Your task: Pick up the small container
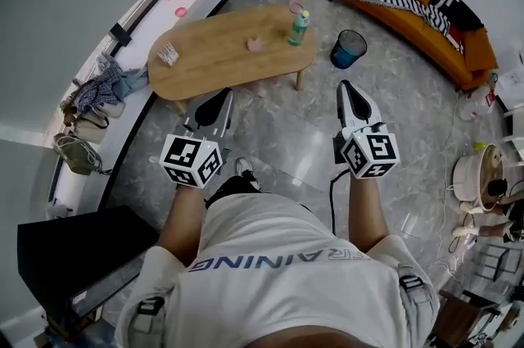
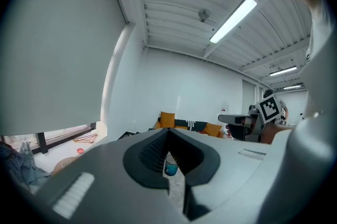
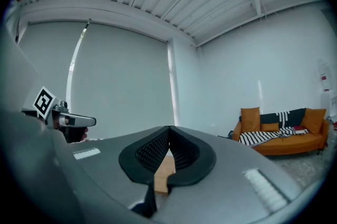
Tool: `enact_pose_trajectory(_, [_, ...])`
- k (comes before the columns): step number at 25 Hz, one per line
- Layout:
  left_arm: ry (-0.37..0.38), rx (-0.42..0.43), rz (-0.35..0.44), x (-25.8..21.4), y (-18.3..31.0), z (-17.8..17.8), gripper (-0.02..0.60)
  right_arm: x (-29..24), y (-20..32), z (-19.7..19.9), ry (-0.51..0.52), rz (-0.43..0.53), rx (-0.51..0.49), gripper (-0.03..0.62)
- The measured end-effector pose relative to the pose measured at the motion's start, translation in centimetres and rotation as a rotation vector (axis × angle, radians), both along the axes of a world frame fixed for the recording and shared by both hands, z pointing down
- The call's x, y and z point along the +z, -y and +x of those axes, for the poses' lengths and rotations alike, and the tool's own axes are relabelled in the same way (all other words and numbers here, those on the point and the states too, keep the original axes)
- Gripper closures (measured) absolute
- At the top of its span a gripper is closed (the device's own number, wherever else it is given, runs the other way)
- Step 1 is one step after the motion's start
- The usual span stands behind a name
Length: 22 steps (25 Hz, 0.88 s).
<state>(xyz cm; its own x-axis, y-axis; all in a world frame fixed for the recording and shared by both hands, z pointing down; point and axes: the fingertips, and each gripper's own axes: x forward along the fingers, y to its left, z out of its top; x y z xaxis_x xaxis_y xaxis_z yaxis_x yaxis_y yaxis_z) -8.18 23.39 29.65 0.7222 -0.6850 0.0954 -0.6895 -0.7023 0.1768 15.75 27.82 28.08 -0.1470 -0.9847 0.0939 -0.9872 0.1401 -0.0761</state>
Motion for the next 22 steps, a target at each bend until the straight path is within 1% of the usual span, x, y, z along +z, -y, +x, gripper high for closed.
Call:
enact_pose_trajectory(4, [-0.015, -0.028, -0.003, 0.4, 5.0, -2.3, 0.580, 0.2, 5.5, -2.1, -0.018, -0.018, -0.027, 0.578])
enact_pose_trajectory(7, [-0.053, -0.034, -0.033, 0.9, 8.2, -3.4, 0.580, 0.3, 8.9, -3.5, -0.042, -0.027, -0.045, 0.577])
enact_pose_trajectory(9, [-0.065, -0.025, -0.051, 1.4, 9.8, -3.6, 0.580, 0.2, 10.7, -4.1, -0.058, -0.030, -0.049, 0.577])
enact_pose_trajectory(11, [-0.065, -0.020, -0.056, 1.7, 11.1, -3.7, 0.580, 0.0, 12.4, -4.4, -0.063, -0.034, -0.054, 0.577])
enact_pose_trajectory(18, [-0.053, -0.059, -0.040, 1.8, 15.0, -5.5, 0.580, 0.2, 17.1, -6.3, -0.082, -0.044, -0.104, 0.577])
enact_pose_trajectory(22, [-0.044, -0.087, -0.039, 2.0, 16.9, -5.0, 0.580, 0.7, 19.7, -6.1, -0.074, -0.045, -0.145, 0.577])
